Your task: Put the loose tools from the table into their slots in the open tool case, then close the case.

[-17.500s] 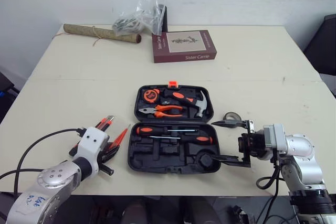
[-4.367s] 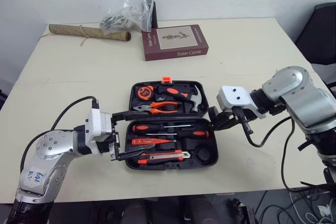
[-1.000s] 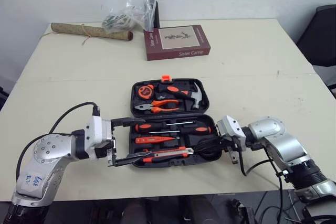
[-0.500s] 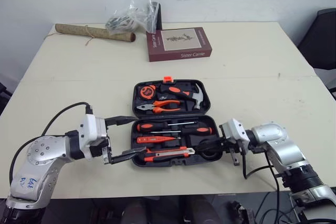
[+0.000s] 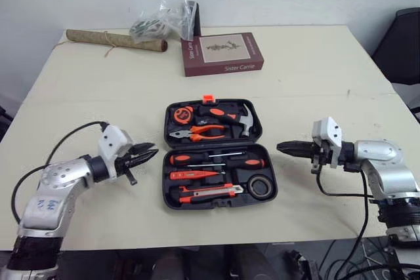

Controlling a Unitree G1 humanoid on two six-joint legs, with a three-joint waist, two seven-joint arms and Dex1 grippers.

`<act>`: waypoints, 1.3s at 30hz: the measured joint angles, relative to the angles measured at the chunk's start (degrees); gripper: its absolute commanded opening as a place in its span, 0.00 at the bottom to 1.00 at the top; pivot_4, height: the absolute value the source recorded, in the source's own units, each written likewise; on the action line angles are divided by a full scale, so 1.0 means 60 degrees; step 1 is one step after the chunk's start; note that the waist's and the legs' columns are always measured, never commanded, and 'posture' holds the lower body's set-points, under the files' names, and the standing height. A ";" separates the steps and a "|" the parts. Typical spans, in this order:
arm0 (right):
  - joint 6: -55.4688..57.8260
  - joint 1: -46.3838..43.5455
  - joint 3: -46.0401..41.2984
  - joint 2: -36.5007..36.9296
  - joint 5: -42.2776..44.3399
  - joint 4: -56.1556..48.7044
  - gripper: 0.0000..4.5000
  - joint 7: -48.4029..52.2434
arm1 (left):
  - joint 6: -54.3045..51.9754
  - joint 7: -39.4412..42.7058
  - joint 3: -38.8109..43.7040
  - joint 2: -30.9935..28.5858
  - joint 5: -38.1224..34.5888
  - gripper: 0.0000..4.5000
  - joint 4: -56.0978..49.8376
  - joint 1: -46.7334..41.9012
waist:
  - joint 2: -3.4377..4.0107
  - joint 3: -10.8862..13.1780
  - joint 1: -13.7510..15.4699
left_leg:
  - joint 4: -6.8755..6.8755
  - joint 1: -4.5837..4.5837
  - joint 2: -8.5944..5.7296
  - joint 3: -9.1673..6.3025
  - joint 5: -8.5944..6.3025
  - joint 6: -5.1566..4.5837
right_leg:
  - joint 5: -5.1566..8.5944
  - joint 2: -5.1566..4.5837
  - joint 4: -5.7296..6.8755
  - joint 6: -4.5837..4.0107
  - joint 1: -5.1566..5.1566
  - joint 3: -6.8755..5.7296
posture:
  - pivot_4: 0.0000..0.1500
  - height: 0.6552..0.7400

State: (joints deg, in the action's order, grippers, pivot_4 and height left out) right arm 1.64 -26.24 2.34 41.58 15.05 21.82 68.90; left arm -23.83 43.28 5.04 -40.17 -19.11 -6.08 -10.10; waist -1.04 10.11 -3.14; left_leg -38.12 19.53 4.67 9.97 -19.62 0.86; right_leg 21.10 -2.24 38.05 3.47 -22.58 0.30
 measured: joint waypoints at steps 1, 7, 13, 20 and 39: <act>-0.0115 -0.0026 0.0123 -0.0159 -0.0194 0.0139 0.00 -0.0140 | -0.0061 -0.0055 -0.0184 0.0042 0.0156 0.01 0.0179 -0.0154 | 0.0000 0.0000 -0.0014 | -0.0001 0.0001 0.0001 0.0004 0.0001 0.0001 | 0.0000 0.0003 0.0005 0.0000 -0.0006 0.0003 | 1.00 1.00; -0.0600 -0.0469 0.0378 -0.1225 -0.0929 0.0439 0.00 -0.1146 | -0.0117 -0.0195 -0.0909 0.0620 0.0756 0.01 0.1065 -0.1215 | 0.0005 0.0002 -0.0054 | -0.0004 -0.0006 0.0007 0.0013 0.0006 0.0012 | 0.0000 0.0010 0.0037 0.0000 -0.0015 0.0011 | 1.00 1.00; -0.0855 -0.0418 0.0482 -0.1495 -0.1084 0.0326 0.00 -0.1194 | 0.0098 -0.0039 -0.1072 0.0981 0.0966 0.01 0.1408 -0.1520 | 0.0005 0.0002 0.0072 | -0.0029 -0.0004 0.0001 0.0012 0.0006 0.0010 | 0.0000 -0.0005 0.0059 0.0000 -0.0011 0.0009 | 1.00 1.00; 0.0071 0.0211 0.0332 -0.1169 -0.0935 -0.0861 0.00 -0.0970 | 0.0278 0.0190 -0.1284 0.1161 0.1256 0.01 0.1561 -0.1739 | 0.0008 0.0004 0.0224 | -0.0024 -0.0002 0.0002 0.0011 0.0006 0.0010 | 0.0001 -0.0002 0.0060 0.0000 -0.0017 0.0009 | 1.00 1.00; 0.9386 -0.1502 -0.0842 0.0679 0.1569 -0.2890 1.00 -0.2071 | -0.4545 -0.0752 0.2050 -0.0298 -0.1464 0.99 -0.0630 -0.1397 | 0.0010 0.0009 0.0214 | -0.0029 0.0032 0.0001 -0.0014 0.0010 0.0010 | 0.0003 -0.0018 0.0079 -0.0004 -0.0046 -0.0002 | 1.00 1.00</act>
State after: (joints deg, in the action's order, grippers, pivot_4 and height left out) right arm 57.96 -35.25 -2.71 45.65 24.47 4.48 56.48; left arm -51.10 38.77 17.33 -41.95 -27.90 -9.86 -18.48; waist -0.98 10.17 -1.85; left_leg -38.29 19.72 4.68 9.89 -19.56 0.92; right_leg 21.12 -2.35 38.53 3.45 -22.86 0.28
